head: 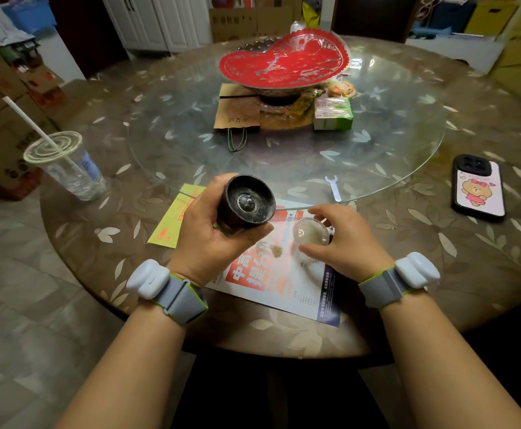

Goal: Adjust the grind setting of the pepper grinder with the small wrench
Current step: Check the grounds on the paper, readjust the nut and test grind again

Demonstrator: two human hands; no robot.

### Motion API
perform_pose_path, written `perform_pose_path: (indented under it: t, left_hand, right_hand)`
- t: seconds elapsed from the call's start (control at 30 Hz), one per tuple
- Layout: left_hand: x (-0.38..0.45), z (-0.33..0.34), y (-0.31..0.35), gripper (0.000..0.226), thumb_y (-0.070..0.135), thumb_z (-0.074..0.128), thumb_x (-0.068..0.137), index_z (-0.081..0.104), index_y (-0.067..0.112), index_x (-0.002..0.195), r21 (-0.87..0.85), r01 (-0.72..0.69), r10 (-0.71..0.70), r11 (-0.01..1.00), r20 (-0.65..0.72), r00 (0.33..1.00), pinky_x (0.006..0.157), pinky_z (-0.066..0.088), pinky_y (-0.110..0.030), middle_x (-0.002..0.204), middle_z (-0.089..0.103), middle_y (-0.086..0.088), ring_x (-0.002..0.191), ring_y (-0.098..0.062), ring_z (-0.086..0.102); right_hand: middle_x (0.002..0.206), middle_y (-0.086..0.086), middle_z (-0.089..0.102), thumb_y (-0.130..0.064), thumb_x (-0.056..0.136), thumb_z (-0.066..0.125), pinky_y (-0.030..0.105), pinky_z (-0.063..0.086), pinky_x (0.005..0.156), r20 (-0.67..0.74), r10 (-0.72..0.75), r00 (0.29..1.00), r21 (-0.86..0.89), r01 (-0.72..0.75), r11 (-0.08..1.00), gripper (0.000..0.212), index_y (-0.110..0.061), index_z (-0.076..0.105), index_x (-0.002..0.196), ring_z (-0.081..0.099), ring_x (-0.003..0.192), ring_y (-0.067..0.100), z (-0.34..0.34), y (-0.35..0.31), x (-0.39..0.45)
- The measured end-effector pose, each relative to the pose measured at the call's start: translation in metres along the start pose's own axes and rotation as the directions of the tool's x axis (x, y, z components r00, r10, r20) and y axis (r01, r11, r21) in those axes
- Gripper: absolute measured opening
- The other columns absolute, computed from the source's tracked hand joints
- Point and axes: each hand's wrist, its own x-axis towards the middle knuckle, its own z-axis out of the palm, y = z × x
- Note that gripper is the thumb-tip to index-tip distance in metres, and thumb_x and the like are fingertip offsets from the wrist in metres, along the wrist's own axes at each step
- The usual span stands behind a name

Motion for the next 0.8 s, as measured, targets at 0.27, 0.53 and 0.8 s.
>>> perform_pose_path:
  t: [0.27,0.53,0.8]
  left_hand:
    - [0.000,0.001,-0.002,0.065,0.062,0.073,0.071,0.053,0.022,0.119,0.008,-0.012,0.012,1.000,0.004,1.000,0.091,0.053,-0.042,0.110,0.062,0.011,0.103,-0.017,0.062]
    - [0.000,0.001,0.000,0.063,0.056,0.076,0.070,0.053,0.024,0.119,0.005,-0.014,0.014,1.000,0.001,1.000,0.091,0.052,-0.038,0.110,0.060,0.022,0.104,-0.016,0.062]
    - [0.001,0.001,0.004,0.052,0.039,0.077,0.071,0.054,0.030,0.117,-0.045,-0.025,0.025,0.999,-0.010,1.000,0.086,0.053,-0.030,0.106,0.064,0.018,0.099,-0.010,0.064]
  right_hand:
    - [0.103,-0.010,0.057,-0.023,0.067,0.070,0.027,0.050,0.081,-0.095,0.027,0.995,0.533,0.028,0.846,0.051,-0.026,0.058,0.116,0.058,0.095,0.009,-0.016,-0.028,-0.002]
    - [0.109,0.008,0.062,-0.014,0.065,0.071,0.034,0.048,0.089,-0.154,-0.013,0.988,0.959,0.153,0.240,0.047,-0.014,0.053,0.109,0.060,0.098,0.020,-0.027,-0.072,-0.002]
    - [0.110,0.007,0.059,0.003,0.070,0.071,0.027,0.047,0.087,-0.199,-0.099,0.975,0.896,0.222,0.384,0.048,-0.008,0.047,0.111,0.060,0.100,0.014,-0.001,-0.105,-0.015]
